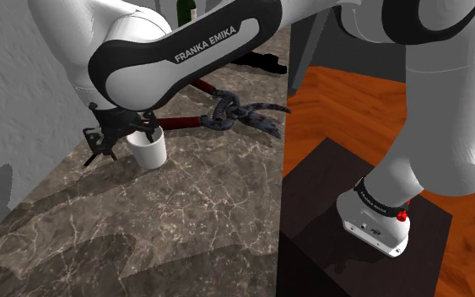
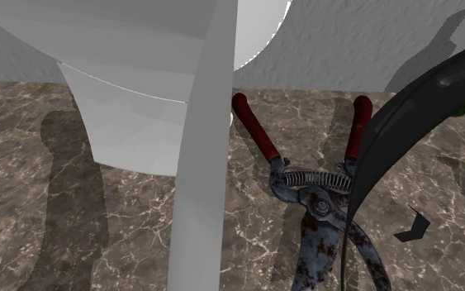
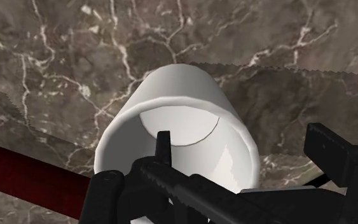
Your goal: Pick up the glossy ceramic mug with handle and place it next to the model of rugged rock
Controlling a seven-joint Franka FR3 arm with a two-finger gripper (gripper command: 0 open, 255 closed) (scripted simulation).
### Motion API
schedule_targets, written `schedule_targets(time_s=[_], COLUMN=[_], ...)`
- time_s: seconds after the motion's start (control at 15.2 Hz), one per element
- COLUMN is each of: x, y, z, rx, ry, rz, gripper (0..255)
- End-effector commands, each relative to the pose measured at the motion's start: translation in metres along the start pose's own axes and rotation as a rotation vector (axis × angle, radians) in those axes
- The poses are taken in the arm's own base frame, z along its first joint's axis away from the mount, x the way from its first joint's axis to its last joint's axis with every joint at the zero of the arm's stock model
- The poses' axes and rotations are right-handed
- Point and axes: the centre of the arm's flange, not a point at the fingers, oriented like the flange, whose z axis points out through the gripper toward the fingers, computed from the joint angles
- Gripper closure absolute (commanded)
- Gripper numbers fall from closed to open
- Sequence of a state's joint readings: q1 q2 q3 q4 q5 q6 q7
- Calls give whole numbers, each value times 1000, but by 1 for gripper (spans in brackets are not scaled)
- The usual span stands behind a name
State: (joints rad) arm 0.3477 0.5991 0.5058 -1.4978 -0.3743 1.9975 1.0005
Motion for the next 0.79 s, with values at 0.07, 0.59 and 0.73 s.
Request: schedule_targets(time_s=[0.07,0.59,0.73], x=[0,0,0], y=[0,0,0], z=[0,0,0], rx=[0,0,0], ry=[0,0,0], rz=[0,0,0], gripper=[0,255,255])
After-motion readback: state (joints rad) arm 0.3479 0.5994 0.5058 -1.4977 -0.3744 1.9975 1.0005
